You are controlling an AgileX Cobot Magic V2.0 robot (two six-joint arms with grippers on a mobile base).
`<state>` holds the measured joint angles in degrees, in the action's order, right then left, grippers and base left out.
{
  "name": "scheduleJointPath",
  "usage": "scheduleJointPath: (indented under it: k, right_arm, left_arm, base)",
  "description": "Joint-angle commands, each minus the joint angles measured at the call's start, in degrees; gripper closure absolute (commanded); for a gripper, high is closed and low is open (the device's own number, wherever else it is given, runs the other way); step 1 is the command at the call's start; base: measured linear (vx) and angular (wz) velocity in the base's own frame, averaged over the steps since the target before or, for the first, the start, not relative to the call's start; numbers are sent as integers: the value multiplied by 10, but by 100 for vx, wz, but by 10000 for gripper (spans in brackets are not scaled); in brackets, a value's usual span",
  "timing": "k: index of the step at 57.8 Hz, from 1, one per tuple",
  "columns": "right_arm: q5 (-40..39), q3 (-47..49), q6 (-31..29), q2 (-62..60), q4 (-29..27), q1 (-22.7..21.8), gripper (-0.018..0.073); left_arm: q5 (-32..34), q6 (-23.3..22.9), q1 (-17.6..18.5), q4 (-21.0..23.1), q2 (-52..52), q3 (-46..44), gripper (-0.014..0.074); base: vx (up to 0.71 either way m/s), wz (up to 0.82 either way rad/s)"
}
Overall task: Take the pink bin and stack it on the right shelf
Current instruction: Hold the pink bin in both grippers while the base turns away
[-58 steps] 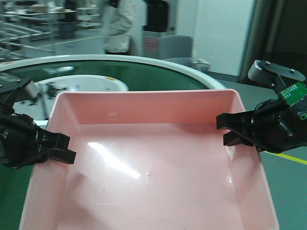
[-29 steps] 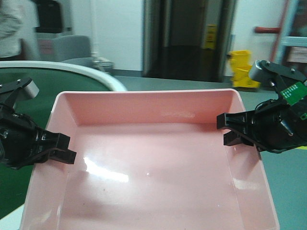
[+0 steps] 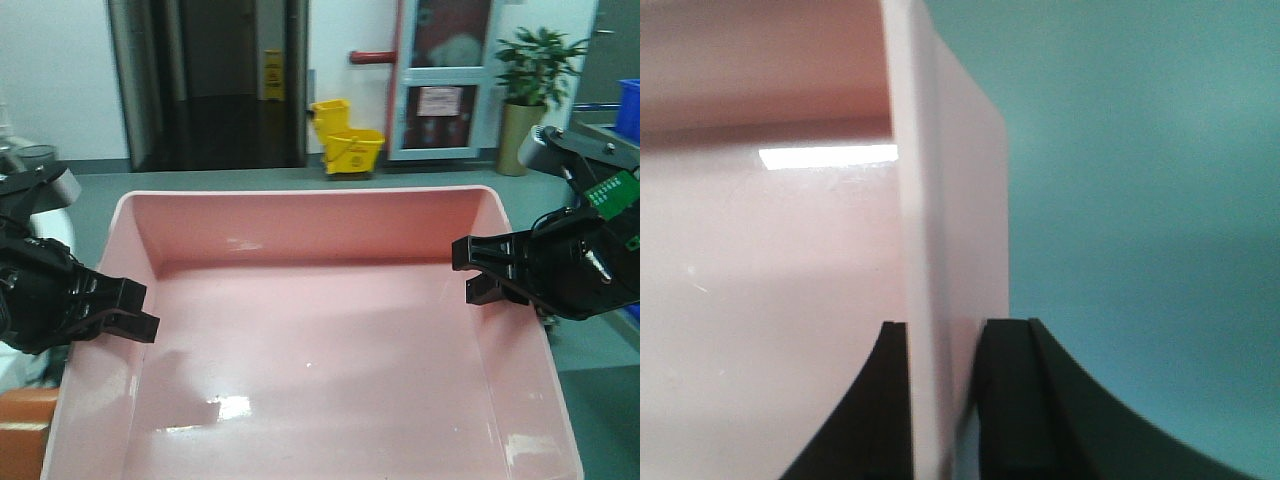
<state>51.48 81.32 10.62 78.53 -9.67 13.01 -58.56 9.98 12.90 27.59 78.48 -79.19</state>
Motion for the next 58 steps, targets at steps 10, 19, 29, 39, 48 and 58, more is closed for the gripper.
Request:
scheduleJointPath:
  k: [10, 19, 29, 39, 48, 58]
  right_arm:
    - [-66, 21, 5, -17, -12, -6, 568]
    - [-66, 21, 5, -17, -12, -6, 568]
    - [-66, 21, 5, -17, -13, -6, 568]
    - [-66, 21, 5, -17, -13, -6, 568]
    - [-67, 21, 5, -17, -13, -6, 568]
    - [-67, 21, 5, -17, -13, -6, 568]
  left_arm:
    - [5, 15, 4, 42, -23, -17, 601]
    - [5, 15, 4, 42, -23, -17, 601]
    - [5, 15, 4, 42, -23, -17, 601]
    - [5, 15, 4, 42, -23, -17, 601]
    - [5, 15, 4, 42, -23, -17, 601]
    - [5, 15, 4, 42, -23, -17, 601]
  base:
    - [21, -52]
    - [26, -40]
    - [32, -21]
    - [37, -11]
    - [43, -5]
    - [47, -8]
